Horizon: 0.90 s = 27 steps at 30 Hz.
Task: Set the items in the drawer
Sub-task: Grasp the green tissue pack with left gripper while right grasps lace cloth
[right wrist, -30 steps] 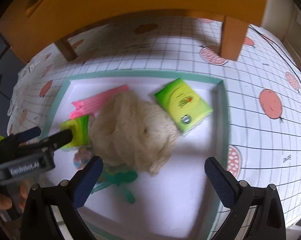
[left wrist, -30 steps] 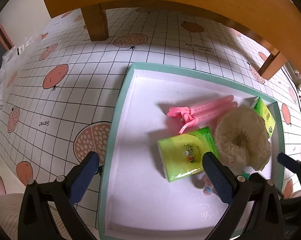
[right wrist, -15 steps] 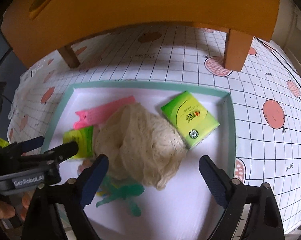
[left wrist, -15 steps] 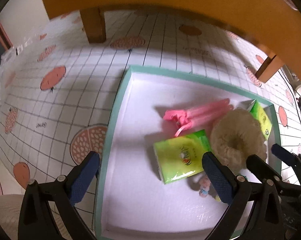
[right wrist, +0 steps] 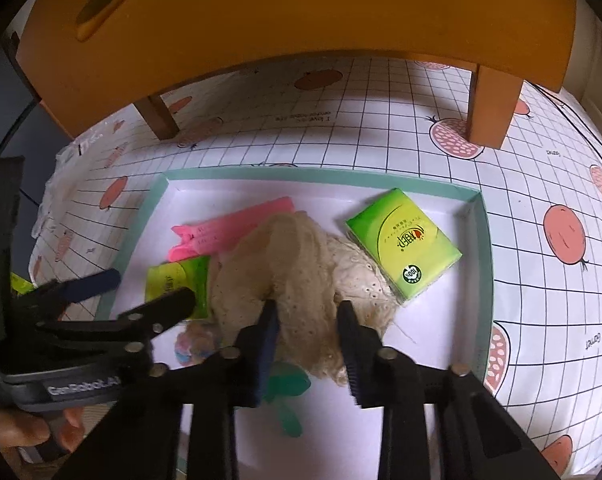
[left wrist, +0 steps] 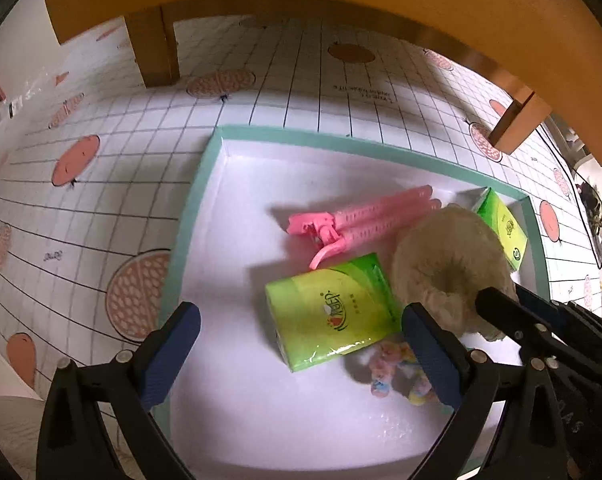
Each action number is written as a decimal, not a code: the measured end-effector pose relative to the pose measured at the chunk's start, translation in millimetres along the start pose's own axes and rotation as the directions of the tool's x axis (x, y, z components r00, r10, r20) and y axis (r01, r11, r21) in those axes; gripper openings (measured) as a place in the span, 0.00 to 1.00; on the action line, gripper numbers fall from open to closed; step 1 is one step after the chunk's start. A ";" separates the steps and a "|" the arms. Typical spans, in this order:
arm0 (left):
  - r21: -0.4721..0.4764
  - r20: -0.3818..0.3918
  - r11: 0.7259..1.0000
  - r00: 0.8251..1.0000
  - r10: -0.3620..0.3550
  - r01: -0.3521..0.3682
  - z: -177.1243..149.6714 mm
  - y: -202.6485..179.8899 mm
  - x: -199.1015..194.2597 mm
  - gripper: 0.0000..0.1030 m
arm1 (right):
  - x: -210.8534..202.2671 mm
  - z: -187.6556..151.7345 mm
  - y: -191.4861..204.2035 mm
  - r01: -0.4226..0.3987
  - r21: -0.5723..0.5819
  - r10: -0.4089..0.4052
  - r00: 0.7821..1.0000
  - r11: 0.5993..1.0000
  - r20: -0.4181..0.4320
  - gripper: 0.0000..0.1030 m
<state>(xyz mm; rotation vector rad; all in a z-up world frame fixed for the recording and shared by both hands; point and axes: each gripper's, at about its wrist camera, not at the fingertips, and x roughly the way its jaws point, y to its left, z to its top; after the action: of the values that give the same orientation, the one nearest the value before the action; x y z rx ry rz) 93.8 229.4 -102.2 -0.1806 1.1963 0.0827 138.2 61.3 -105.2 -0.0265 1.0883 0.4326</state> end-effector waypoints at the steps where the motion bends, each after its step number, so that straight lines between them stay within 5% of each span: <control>1: -0.006 -0.005 1.000 1.000 -0.005 0.005 0.3 0.4 2.4 0.98 | 0.2 -0.4 -0.4 -0.009 0.003 0.009 1.000 1.000 -0.002 0.20; 9: -0.039 -0.007 0.999 0.999 -0.034 0.034 1.9 2.4 11.5 0.97 | 0.4 -2.5 -3.3 -0.030 0.020 0.030 1.000 0.999 -0.003 0.11; 19: -0.017 -0.001 0.996 0.996 -0.086 0.086 3.1 -4.2 10.9 0.75 | 8.5 -3.7 -6.5 -0.020 0.025 0.021 0.999 0.999 -0.036 0.11; 27: -0.008 0.005 0.996 0.996 -0.089 0.089 3.7 -5.7 12.1 0.74 | 12.2 -3.3 -5.6 -0.012 0.009 0.013 0.999 1.000 -0.044 0.13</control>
<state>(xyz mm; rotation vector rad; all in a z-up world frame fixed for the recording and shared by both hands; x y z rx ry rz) 102.5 224.1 -111.6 -0.2406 1.1819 0.0095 142.1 59.3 -118.4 -0.0217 1.1345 0.4402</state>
